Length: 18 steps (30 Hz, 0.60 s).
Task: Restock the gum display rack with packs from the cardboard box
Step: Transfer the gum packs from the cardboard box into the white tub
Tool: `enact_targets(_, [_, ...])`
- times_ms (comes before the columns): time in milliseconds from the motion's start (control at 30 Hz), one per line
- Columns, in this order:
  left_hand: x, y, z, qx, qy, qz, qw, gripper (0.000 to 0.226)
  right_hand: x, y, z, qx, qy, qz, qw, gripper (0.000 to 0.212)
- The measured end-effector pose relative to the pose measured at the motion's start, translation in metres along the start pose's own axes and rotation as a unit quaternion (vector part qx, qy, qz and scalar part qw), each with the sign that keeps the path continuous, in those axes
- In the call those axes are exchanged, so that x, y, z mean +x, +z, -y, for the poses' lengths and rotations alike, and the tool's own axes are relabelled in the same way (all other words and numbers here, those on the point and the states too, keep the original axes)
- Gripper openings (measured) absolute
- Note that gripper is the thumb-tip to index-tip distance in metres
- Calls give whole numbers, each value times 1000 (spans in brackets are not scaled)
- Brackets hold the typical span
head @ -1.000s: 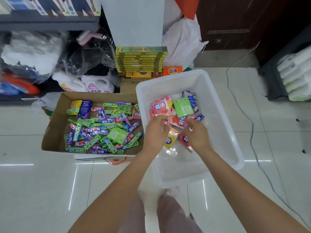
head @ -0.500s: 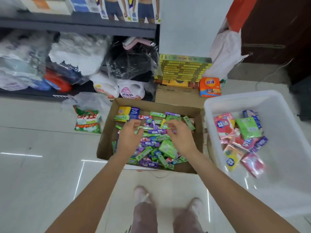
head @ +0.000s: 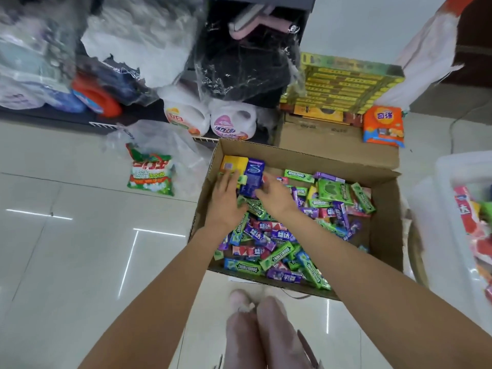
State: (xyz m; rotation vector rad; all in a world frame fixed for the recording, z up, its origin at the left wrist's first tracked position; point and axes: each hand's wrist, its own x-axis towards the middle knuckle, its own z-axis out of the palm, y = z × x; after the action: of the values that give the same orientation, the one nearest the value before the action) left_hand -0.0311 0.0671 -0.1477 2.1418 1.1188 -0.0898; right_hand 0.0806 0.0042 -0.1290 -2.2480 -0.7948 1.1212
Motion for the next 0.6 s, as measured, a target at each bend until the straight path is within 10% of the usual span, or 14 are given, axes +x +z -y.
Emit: enact_targets(600, [15,-9,-1,-18,27,-55,998,54,-1,-22,-13,154,67,-66,984,2])
